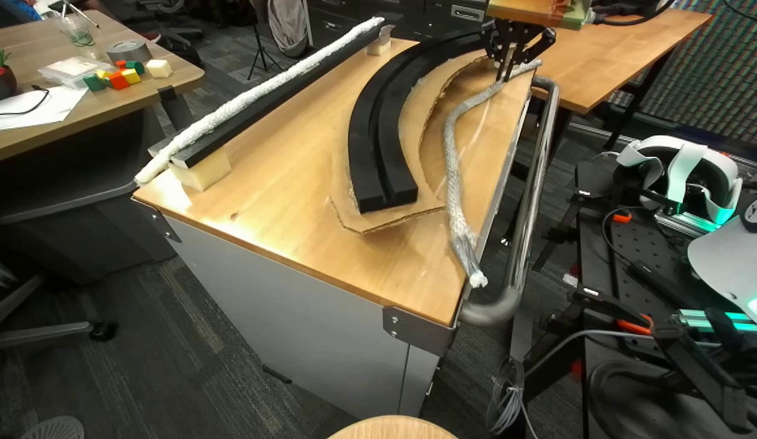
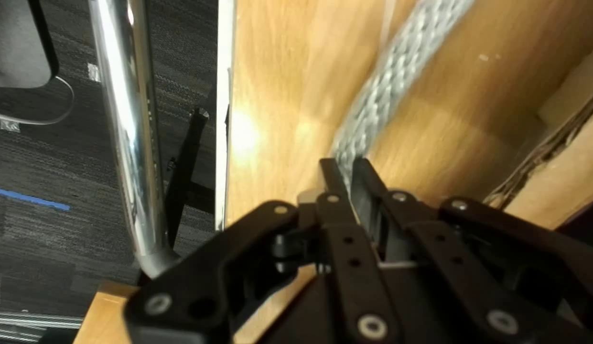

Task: Pick up the rope from the board and put it on the table

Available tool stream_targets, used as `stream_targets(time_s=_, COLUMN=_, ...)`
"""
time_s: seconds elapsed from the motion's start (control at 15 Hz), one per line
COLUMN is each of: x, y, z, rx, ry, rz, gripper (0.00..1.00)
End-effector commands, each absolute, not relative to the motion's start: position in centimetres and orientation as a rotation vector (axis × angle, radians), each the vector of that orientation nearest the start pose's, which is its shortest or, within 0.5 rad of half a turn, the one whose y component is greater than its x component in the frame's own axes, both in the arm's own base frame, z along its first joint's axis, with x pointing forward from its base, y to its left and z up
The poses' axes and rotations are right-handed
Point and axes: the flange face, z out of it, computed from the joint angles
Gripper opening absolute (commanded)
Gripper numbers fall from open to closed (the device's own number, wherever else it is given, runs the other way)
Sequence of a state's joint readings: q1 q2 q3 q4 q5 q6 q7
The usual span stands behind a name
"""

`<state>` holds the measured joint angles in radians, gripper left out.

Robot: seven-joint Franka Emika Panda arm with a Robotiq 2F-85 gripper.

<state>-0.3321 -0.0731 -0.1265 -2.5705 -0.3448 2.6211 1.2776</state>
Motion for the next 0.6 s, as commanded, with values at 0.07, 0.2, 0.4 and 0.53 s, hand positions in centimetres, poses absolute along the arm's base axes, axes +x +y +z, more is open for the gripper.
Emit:
stream_targets(time_s=0.07, x=41.6, y=-20.0, z=32.3, rx=-2.332, ry=2.126, rz=-0.333, gripper=0.54)
stream_targets(time_s=0.2, x=41.6, y=-20.5, z=35.1, rx=-2.173, ry=2.119, rz=-0.303, gripper=0.69)
stream_targets(time_s=0.4, x=42.3, y=-23.4, z=41.7, rx=-1.994, ry=2.046, rz=-0.2, gripper=0.91)
stream_targets(time_s=0.53, x=43.2, y=-25.5, z=45.4, rx=-1.959, ry=1.927, rz=-0.126, gripper=1.0)
